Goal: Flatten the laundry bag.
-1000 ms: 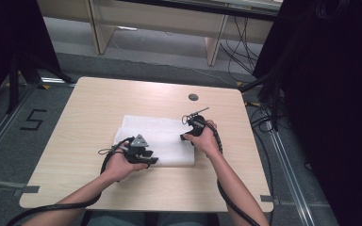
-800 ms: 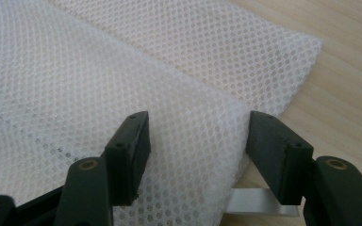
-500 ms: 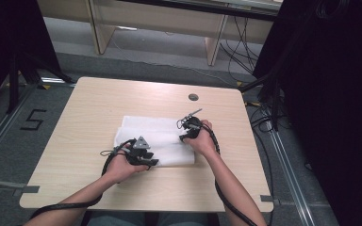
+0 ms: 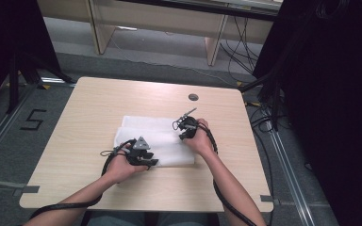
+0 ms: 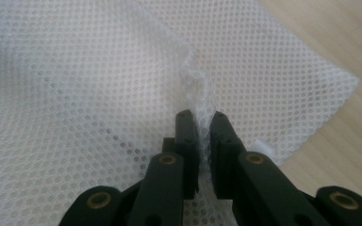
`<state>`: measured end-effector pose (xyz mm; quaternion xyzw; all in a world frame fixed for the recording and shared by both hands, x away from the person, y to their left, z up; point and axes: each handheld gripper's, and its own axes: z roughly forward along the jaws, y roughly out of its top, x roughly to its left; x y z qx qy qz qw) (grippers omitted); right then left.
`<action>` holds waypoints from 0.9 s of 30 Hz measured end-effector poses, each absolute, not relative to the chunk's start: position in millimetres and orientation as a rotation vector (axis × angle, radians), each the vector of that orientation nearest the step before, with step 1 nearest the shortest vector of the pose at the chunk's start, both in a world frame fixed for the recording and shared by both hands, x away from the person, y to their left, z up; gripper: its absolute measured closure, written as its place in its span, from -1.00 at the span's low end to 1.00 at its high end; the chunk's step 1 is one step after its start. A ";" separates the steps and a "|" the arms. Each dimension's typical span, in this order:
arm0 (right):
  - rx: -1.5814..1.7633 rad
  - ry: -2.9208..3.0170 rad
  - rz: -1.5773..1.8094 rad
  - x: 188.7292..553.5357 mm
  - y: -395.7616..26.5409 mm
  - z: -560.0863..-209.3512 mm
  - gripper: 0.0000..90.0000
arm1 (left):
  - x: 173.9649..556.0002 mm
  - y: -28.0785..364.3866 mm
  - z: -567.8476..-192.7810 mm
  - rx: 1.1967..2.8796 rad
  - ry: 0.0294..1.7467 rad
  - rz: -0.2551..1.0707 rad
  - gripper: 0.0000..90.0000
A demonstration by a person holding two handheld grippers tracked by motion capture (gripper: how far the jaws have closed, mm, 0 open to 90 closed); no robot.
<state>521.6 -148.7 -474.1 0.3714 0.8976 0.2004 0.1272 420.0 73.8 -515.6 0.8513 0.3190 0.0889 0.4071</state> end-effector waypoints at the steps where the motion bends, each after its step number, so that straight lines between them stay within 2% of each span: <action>1: 1.103 2.595 0.602 518.0 -147.8 -467.5 0.89 | 420.0 73.8 -515.3 2.152 0.805 0.237 0.40; 18: 0.968 2.566 0.745 496.0 -141.0 -425.5 0.90 | 420.2 74.5 -515.4 2.152 0.793 0.245 0.43; 27: 0.924 2.580 0.779 484.3 -138.4 -415.3 0.90 | 420.1 74.2 -515.4 2.152 0.796 0.245 0.43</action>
